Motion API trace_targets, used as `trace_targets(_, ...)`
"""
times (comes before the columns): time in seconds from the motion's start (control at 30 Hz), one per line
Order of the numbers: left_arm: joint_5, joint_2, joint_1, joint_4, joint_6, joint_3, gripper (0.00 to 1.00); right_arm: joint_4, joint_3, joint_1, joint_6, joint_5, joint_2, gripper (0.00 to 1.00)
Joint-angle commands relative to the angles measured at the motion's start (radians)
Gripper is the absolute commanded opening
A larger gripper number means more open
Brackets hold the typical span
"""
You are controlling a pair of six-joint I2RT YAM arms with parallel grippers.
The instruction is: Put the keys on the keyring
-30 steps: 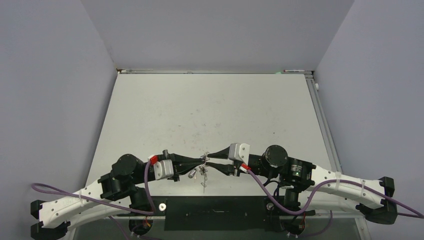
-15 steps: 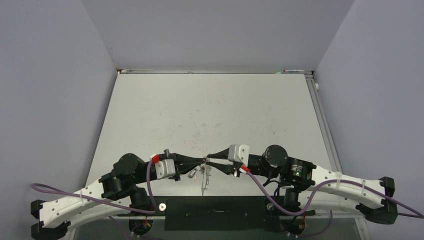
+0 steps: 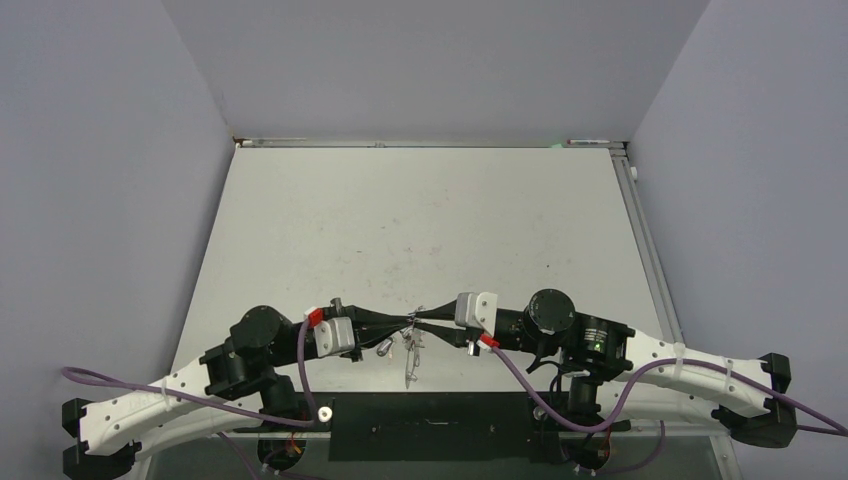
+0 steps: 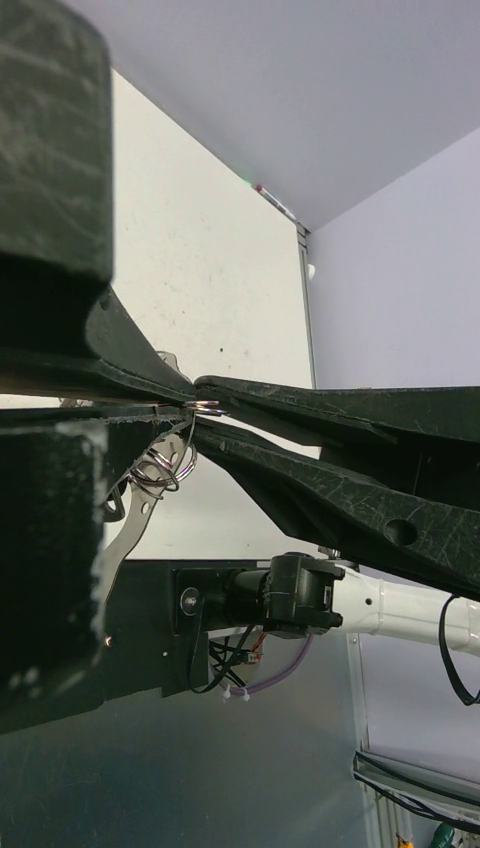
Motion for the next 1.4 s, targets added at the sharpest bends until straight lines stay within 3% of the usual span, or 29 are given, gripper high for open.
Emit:
trace_targets(0.0,0.013,0.017,0.001,0.046,-0.005,0.032,0.00,0.036,0.053,0.014,-0.013,-0.021,0.008,0.16)
trace_targets(0.53,0.068,0.025,0.001,0.046,-0.008,0.031,0.00,-0.021,0.063,0.013,-0.032,-0.023,0.023,0.05)
trace_targets(0.7,0.088,0.013,0.001,0.029,0.001,0.027,0.28,-0.029,0.051,0.014,-0.057,-0.009,0.017,0.05)
trace_targets(0.93,0.069,-0.041,0.000,-0.090,0.026,0.026,0.46,-0.044,0.043,0.018,-0.081,0.050,0.003,0.05)
trace_targets(1.1,-0.126,-0.080,0.000,-0.166,-0.116,0.008,0.49,-0.064,0.032,0.035,-0.097,0.150,-0.005,0.05)
trace_targets(1.37,-0.391,-0.103,0.000,-0.296,-0.464,-0.004,0.49,-0.049,-0.008,0.041,-0.040,0.310,-0.052,0.05)
